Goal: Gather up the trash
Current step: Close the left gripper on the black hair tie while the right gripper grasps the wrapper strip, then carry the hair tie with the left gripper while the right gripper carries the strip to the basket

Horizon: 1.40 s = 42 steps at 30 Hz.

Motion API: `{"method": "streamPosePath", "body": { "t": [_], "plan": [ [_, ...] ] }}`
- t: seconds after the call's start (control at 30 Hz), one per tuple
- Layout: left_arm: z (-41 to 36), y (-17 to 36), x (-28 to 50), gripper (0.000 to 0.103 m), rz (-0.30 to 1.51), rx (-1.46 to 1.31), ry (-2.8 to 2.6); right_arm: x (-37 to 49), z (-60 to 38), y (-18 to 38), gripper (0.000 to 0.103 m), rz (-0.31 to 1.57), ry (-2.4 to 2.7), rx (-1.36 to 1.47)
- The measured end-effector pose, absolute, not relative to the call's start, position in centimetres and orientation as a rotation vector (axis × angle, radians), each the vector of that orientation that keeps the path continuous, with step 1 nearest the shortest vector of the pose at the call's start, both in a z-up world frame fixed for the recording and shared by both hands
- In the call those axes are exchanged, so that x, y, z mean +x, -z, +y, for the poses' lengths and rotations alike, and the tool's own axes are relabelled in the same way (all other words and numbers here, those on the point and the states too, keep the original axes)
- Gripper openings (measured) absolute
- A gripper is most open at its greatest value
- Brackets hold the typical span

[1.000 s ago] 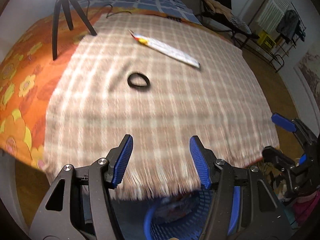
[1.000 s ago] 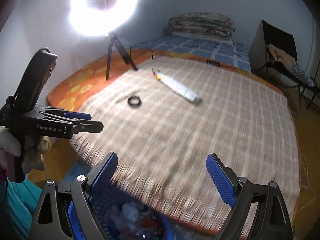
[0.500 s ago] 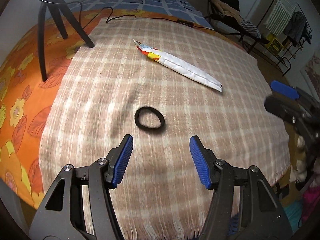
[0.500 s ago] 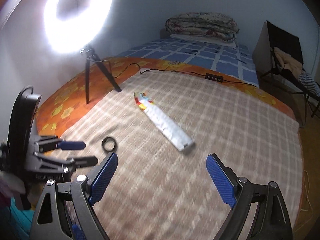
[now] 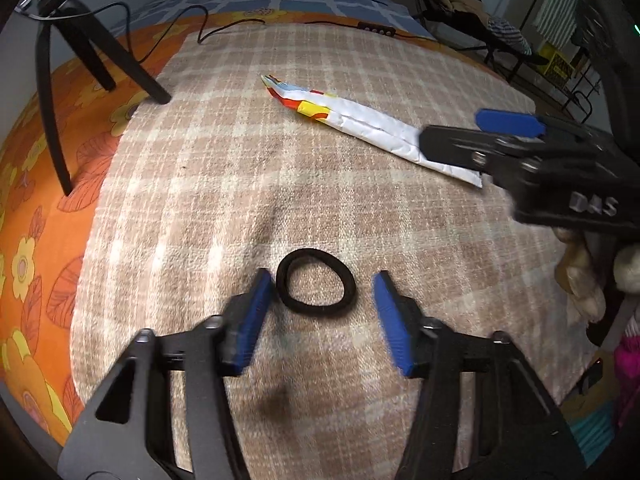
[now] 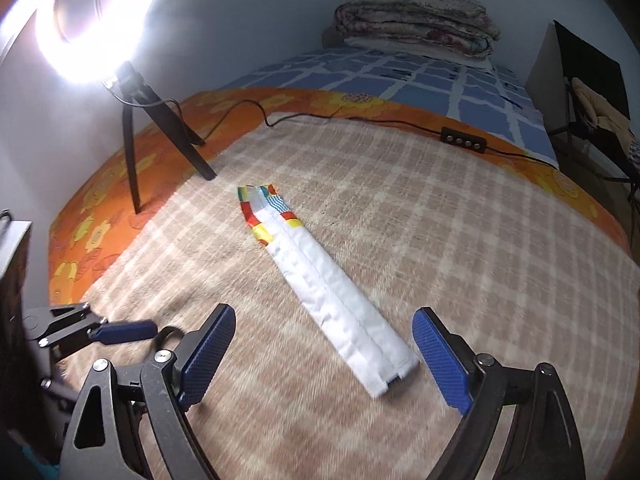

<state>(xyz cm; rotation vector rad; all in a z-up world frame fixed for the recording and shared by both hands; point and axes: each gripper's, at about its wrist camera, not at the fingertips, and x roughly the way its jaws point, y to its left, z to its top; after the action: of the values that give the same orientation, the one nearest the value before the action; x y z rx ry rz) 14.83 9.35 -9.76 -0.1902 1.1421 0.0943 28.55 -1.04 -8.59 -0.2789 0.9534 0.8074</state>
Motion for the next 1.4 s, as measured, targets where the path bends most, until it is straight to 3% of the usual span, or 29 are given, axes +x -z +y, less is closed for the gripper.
{"method": "streamPosePath", "body": {
  "t": [0.1,0.3,0.37,0.43,0.5,0.53,0.57,0.77,1.4],
  "plan": [
    [9.2,10.0,14.9,0.04,1.137,-0.152,-0.094,29.2,-0.2,9.6,0.092,0.973,-0.805,-0.288],
    [9.1,9.8,14.8,0.017,1.125,-0.12,-0.091,29.7,1.0,11.7,0.09,0.998,-0.788,-0.338],
    [9.0,9.6,14.7,0.01,1.124,-0.121,-0.09,29.9,1.2,12.2,0.079,1.014,-0.783,-0.343],
    [9.1,9.5,14.7,0.008,1.118,-0.115,-0.092,29.8,1.3,12.6,0.074,1.018,-0.777,-0.358],
    [9.2,9.3,14.7,0.007,1.112,-0.113,-0.096,29.5,1.4,12.5,0.061,1.003,-0.774,-0.383],
    [9.2,9.2,14.5,0.007,1.109,-0.113,-0.098,29.4,1.4,12.4,0.047,0.995,-0.774,-0.388],
    [9.3,9.1,14.4,0.007,1.105,-0.112,-0.102,29.3,1.3,12.3,0.04,0.994,-0.776,-0.388],
    [9.7,7.8,13.5,0.006,1.078,-0.114,-0.116,28.7,0.7,11.8,0.018,0.99,-0.784,-0.368],
    [7.3,1.2,7.9,0.006,0.947,-0.095,-0.101,21.1,-4.2,3.9,0.015,0.858,-0.853,-0.336]
  ]
}}
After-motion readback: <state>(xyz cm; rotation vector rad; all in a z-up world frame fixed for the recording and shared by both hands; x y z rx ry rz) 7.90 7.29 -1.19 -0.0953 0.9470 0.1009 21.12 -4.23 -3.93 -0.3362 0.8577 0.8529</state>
